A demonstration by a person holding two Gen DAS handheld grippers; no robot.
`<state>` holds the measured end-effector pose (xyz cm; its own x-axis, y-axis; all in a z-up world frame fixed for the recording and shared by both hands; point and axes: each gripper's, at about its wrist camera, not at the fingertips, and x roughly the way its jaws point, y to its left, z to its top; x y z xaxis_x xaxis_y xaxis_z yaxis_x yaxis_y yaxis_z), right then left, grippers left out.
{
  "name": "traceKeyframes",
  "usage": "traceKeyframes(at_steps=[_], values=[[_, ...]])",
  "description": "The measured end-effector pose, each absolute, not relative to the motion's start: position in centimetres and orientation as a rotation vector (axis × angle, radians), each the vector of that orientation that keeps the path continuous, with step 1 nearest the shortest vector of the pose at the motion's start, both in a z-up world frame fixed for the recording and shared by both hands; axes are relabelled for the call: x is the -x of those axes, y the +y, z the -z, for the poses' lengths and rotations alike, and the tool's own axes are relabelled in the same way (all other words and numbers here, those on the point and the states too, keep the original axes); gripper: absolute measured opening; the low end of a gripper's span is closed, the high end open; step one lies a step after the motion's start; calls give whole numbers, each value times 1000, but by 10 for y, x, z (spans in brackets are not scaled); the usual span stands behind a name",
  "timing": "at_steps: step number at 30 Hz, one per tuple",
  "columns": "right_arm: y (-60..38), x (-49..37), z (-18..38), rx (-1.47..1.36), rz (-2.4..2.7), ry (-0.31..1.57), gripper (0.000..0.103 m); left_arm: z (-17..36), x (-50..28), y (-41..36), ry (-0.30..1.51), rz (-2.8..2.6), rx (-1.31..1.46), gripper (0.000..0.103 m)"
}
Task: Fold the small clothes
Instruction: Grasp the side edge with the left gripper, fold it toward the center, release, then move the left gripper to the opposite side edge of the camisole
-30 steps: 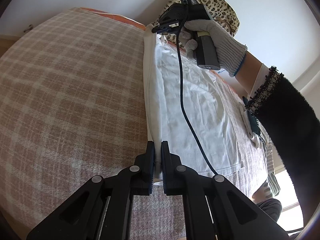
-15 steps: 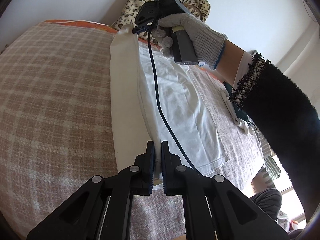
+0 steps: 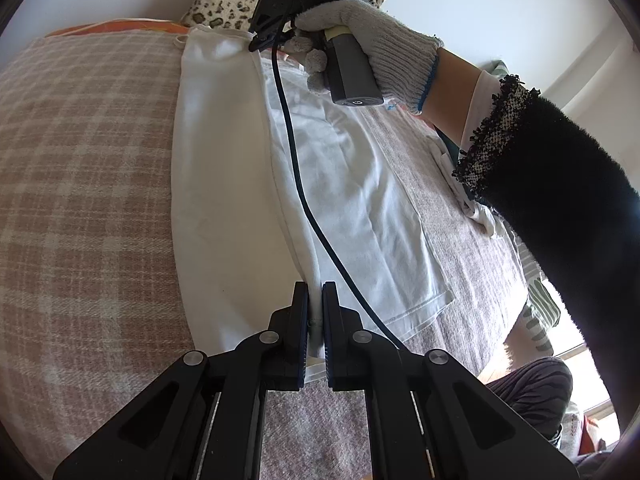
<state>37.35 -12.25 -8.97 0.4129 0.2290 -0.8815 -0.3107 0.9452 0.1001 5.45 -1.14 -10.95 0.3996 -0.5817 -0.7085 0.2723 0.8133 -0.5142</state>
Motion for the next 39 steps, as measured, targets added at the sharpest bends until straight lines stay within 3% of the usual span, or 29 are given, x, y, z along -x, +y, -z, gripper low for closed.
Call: traceKeyframes(at_steps=[4, 9, 12, 16, 22, 39], values=[[-125, -377, 96, 73, -342, 1104, 0, 113, -59, -15, 1046, 586, 371, 5], [-126, -383, 104, 95, -316, 1115, 0, 116, -56, -21, 1087, 667, 410, 28], [-132, -385, 107, 96, -296, 1123, 4, 113, -49, -26, 1083, 693, 349, 28], [-144, -381, 100, 117, -280, 1112, 19, 109, -41, -28, 1078, 710, 315, 28], [-174, -364, 74, 84, -276, 1071, 28, 101, -36, -21, 1051, 689, 300, 28], [-300, -237, 2, -78, -277, 916, 34, 80, -11, -68, 911, 649, 82, 28]])
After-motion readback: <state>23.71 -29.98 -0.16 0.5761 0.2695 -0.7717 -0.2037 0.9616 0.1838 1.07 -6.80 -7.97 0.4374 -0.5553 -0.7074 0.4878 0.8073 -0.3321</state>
